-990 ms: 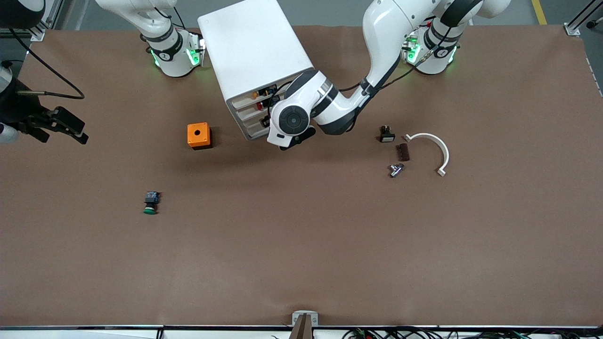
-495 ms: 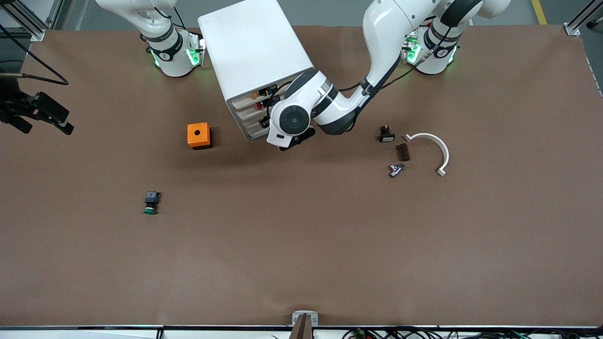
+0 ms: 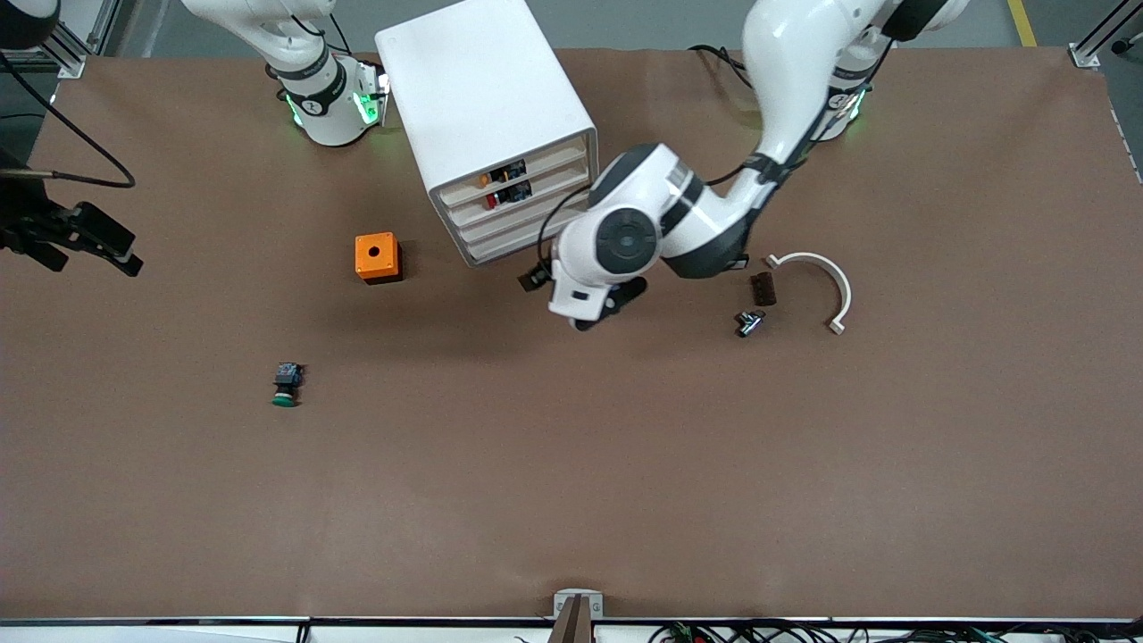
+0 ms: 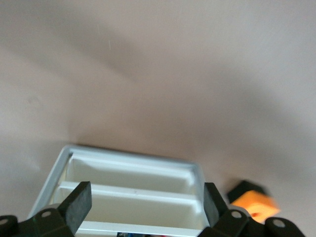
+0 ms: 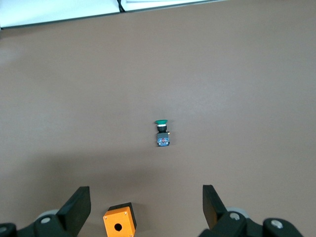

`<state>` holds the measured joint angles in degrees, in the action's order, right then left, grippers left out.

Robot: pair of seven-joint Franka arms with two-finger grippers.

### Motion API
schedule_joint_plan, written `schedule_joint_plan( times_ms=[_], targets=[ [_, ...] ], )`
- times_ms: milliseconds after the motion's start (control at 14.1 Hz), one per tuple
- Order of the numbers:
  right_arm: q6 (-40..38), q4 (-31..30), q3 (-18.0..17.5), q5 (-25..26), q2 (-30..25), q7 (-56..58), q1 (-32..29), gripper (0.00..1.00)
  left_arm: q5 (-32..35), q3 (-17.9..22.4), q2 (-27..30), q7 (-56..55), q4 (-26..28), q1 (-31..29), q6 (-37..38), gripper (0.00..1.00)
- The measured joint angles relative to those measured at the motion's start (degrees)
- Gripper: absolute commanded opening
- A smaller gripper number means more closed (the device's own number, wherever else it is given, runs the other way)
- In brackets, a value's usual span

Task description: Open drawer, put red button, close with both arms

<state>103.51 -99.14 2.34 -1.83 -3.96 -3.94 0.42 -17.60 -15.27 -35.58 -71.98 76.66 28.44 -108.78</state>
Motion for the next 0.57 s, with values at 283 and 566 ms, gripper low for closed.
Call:
schedule_joint_plan(
  times_ms=[283, 566],
  targets=[
    [0.4, -0.7, 0.0, 0.0, -0.2, 0.0, 0.0, 1.00, 0.5, 0.1, 8.0, 8.9, -0.5, -9.8, 6.5, 1.00],
    [6.5, -7.0, -0.1, 0.0, -3.6, 0.0, 0.0, 1.00, 4.9, 0.2, 15.2, 22.9, -0.5, -17.3, 20.7, 1.00]
  ],
)
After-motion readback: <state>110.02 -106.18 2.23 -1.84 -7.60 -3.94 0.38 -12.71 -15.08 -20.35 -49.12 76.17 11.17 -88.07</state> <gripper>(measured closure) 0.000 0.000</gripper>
